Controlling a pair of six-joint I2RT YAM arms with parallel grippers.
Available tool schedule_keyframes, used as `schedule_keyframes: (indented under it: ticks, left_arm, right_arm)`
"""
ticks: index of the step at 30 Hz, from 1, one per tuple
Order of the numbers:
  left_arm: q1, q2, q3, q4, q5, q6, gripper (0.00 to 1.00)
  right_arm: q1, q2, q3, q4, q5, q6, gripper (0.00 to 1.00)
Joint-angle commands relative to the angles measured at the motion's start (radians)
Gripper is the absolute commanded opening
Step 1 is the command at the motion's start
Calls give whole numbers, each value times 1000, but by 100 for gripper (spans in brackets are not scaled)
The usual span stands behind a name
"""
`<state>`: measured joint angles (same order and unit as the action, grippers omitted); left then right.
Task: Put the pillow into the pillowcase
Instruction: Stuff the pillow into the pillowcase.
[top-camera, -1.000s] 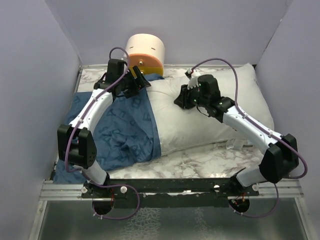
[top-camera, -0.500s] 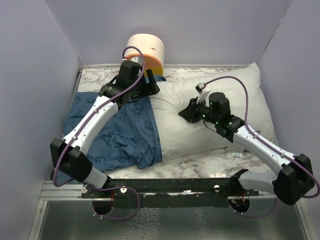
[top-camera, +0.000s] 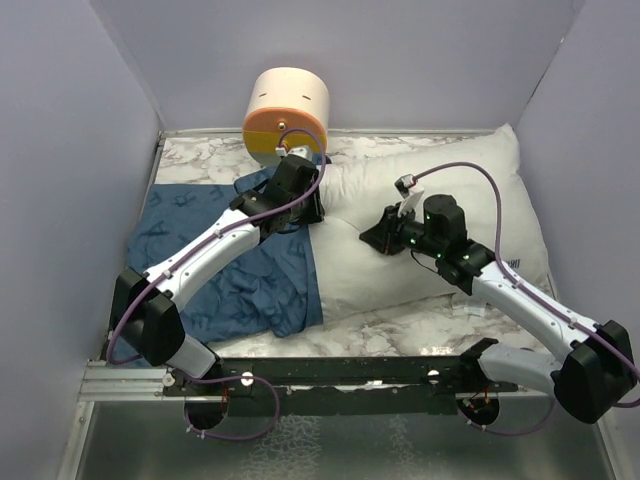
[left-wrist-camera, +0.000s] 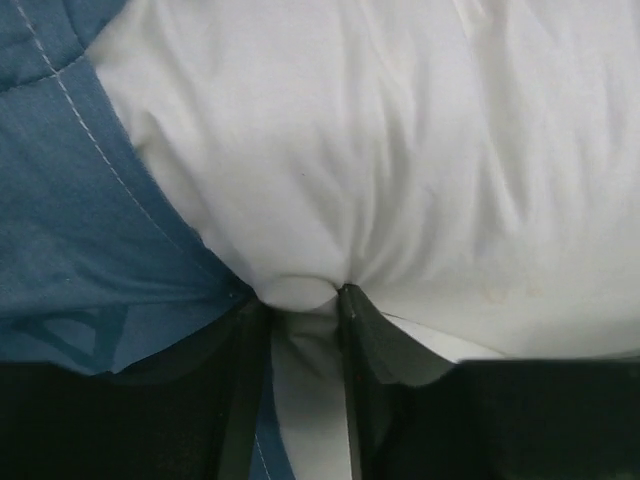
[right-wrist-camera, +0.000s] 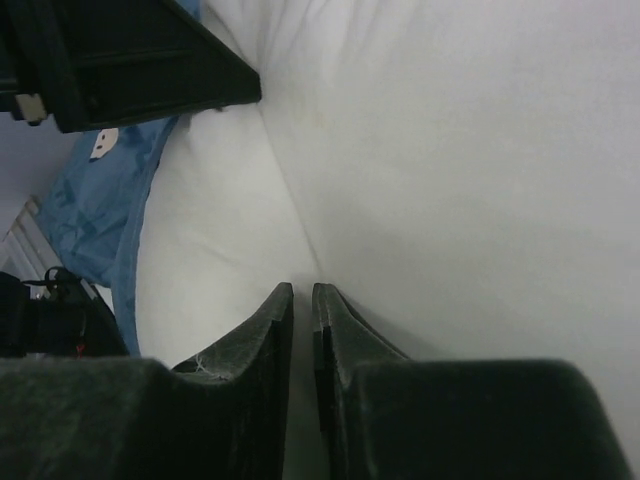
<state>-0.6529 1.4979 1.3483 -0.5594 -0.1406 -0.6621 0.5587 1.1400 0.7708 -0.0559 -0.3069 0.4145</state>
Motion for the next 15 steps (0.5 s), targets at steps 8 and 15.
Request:
schedule_keyframes:
  ticks: [8,15]
  left_arm:
    - [-35,-62,-223,216,83,102,0]
    - [-86,-177,-340,270,73,136,0]
  right_arm:
    - [6,-82,162,-117,-129,-171,56]
    - [5,251,622,-313,117,-238,89]
